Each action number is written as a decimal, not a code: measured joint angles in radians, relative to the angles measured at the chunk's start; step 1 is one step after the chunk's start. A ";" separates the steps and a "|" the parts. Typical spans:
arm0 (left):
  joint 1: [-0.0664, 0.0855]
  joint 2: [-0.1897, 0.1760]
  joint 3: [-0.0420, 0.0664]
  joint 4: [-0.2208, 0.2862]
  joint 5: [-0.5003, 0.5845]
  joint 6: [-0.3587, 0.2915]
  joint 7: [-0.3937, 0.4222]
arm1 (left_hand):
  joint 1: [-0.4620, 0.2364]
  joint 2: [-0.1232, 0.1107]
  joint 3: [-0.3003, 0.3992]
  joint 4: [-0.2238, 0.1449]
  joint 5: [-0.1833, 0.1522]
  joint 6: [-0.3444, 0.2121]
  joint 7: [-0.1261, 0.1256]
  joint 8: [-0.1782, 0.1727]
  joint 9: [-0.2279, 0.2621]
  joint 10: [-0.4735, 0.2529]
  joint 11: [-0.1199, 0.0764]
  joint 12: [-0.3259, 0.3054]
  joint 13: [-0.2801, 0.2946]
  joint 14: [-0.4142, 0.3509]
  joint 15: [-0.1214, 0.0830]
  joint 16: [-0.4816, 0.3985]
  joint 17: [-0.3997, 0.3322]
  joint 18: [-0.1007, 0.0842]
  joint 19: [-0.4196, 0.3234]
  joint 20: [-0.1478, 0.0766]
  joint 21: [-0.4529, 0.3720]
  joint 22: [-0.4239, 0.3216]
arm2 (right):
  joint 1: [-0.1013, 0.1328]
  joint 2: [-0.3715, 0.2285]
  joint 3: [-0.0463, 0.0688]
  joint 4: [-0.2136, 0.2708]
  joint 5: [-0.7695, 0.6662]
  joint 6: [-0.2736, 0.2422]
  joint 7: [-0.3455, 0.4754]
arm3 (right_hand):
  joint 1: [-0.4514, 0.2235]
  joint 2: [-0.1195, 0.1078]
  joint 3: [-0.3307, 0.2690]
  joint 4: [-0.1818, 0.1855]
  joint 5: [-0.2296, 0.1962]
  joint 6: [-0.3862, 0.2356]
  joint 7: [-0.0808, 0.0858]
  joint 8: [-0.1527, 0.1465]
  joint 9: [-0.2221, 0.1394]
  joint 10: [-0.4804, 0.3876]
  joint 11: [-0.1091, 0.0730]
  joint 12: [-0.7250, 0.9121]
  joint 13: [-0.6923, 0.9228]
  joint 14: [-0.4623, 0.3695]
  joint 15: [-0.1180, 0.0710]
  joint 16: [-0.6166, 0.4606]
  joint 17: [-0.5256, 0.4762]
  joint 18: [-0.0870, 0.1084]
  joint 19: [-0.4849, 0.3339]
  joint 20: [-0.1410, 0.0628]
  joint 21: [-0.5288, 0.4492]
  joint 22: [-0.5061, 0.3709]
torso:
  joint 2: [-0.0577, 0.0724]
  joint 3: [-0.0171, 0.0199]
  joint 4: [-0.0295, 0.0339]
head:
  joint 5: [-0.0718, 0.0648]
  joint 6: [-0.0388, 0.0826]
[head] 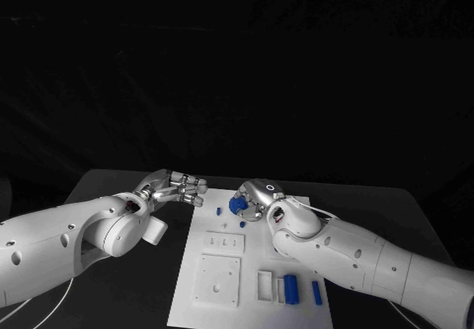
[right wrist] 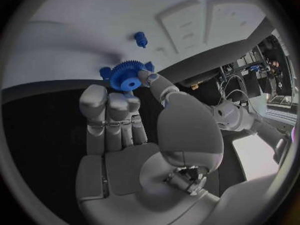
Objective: Assemble the parts on the task board
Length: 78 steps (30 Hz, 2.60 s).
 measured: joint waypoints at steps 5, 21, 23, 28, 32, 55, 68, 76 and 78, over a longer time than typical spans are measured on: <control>0.000 0.004 0.000 -0.001 0.000 0.001 0.000 | 0.000 0.000 0.000 0.000 0.000 0.000 0.000 0.000 0.000 0.000 0.000 0.000 0.000 0.000 0.000 0.000 0.000 0.000 0.000 0.000 0.000 0.000 | 0.003 0.016 -0.006 -0.024 -0.002 0.001 0.000 | 0.000 0.000 -0.001 0.001 0.000 0.000 0.000 0.000 0.000 0.000 0.000 0.000 0.000 0.000 0.000 0.000 0.000 0.000 0.000 0.000 0.000 0.000 | 0.000 0.0000 -0.0012 | 0.000 0.001; 0.000 0.007 0.000 -0.004 0.000 0.003 -0.001 | 0.000 0.000 0.000 0.000 0.000 0.000 0.000 0.000 0.000 0.000 0.000 0.000 0.000 0.000 0.000 0.000 0.000 0.000 0.000 0.000 0.000 0.000 | 0.007 0.040 -0.026 -0.070 -0.006 0.002 0.002 | 0.000 0.000 -0.008 0.008 -0.016 -0.002 -0.001 -0.005 -0.001 0.000 0.000 0.000 0.000 0.000 0.000 0.000 -0.004 0.000 0.000 0.000 0.000 0.000 | 0.001 0.0012 -0.0012 | 0.002 -0.002; 0.000 0.007 0.000 -0.005 0.000 0.003 -0.001 | 0.000 0.000 0.000 0.000 0.000 0.000 0.000 0.000 0.000 0.000 0.000 0.000 0.000 0.000 0.000 0.000 0.000 0.000 0.000 0.000 0.000 0.000 | 0.007 0.041 -0.027 -0.072 -0.007 0.002 0.002 | 0.004 -0.004 -0.011 0.011 -0.025 -0.010 0.005 -0.003 -0.002 0.000 0.000 -0.002 -0.002 0.000 0.000 0.000 -0.005 0.000 0.000 0.000 0.000 0.000 | 0.001 0.0015 -0.0022 | 0.002 -0.002; 0.000 0.007 0.000 -0.005 0.000 0.003 -0.002 | 0.000 0.000 0.000 0.000 0.000 0.000 0.000 0.000 0.000 0.000 0.000 0.000 0.000 0.000 0.000 0.000 0.000 0.000 0.000 0.000 0.000 0.000 | 0.007 0.043 -0.028 -0.075 -0.006 0.001 0.002 | 0.004 -0.004 -0.067 0.030 -0.182 -0.059 0.010 0.009 -0.002 -0.005 0.005 -0.009 -0.010 0.000 0.000 -0.001 -0.009 0.000 0.000 0.000 -0.009 0.000 | 0.001 0.0016 -0.0035 | 0.003 -0.002; 0.000 0.007 0.000 -0.005 0.000 0.004 -0.002 | 0.000 0.000 0.000 0.000 0.000 0.000 0.000 0.000 0.000 0.000 0.000 0.000 0.000 0.000 0.000 0.000 0.000 0.000 0.000 0.000 0.000 0.000 | 0.006 0.044 -0.030 -0.078 -0.003 0.001 0.004 | 0.033 0.014 -0.203 0.110 -0.322 -0.095 0.016 0.007 -0.002 -0.011 0.011 -0.009 -0.018 -0.004 0.003 -0.005 -0.015 0.000 -0.002 0.006 -0.020 0.000 | 0.001 0.0016 -0.0029 | 0.003 -0.001; 0.000 0.005 0.000 -0.005 0.000 0.006 -0.003 | 0.000 0.000 0.000 0.000 0.000 0.000 0.000 0.000 0.000 0.000 0.000 0.000 0.000 0.000 0.000 0.000 0.000 0.000 -0.003 0.004 0.000 0.001 | 0.004 0.028 -0.030 -0.077 0.037 -0.011 0.008 | 0.004 0.006 -0.303 0.419 -0.220 -0.087 0.009 0.008 -0.003 -0.015 0.014 -0.009 -0.027 0.000 0.007 0.000 -0.008 0.000 0.000 0.007 -0.019 0.001 | 0.000 0.0011 -0.0025 | 0.002 0.000; 0.000 0.001 0.000 -0.005 0.000 0.006 -0.004 | 0.000 0.000 0.000 0.000 0.000 0.000 0.000 0.000 0.000 0.000 0.000 0.000 0.000 0.000 0.000 0.000 0.000 0.000 -0.003 0.004 0.000 0.001 | -0.008 -0.009 -0.029 -0.056 0.064 -0.007 0.015 | -0.017 0.012 -0.260 0.409 -0.177 -0.077 0.006 0.006 -0.004 -0.015 0.014 -0.004 -0.020 0.000 0.007 0.005 -0.004 0.000 0.000 0.007 -0.012 0.000 | 0.000 0.0022 -0.0046 | 0.005 -0.002; 0.000 -0.001 0.000 -0.006 0.000 0.006 -0.004 | 0.000 0.000 0.000 0.000 0.000 0.000 0.000 0.000 -0.001 0.000 0.000 0.000 0.000 0.000 0.000 0.000 0.000 0.000 -0.003 0.004 0.000 0.001 | -0.021 -0.029 -0.030 -0.055 0.075 -0.007 0.016 | -0.017 0.012 -0.260 0.409 -0.173 -0.077 0.006 0.006 -0.002 -0.012 0.012 -0.004 -0.018 0.000 0.007 0.008 -0.004 0.000 0.000 0.007 -0.012 0.000 | 0.000 0.0027 -0.0045 | 0.002 -0.001; 0.000 -0.001 0.000 -0.006 0.000 0.006 -0.004 | 0.000 0.000 0.000 0.000 0.000 0.000 0.000 0.000 -0.001 0.000 0.000 0.000 0.000 0.000 0.000 0.000 0.000 0.000 -0.003 0.004 0.000 0.001 | -0.021 -0.034 -0.030 -0.053 0.079 -0.007 0.016 | -0.017 0.012 -0.260 0.409 -0.173 -0.077 0.006 0.006 -0.002 -0.012 0.012 -0.004 -0.018 0.000 0.007 0.008 -0.004 0.000 0.000 0.007 -0.012 0.000 | 0.000 0.0027 -0.0045 | 0.002 -0.001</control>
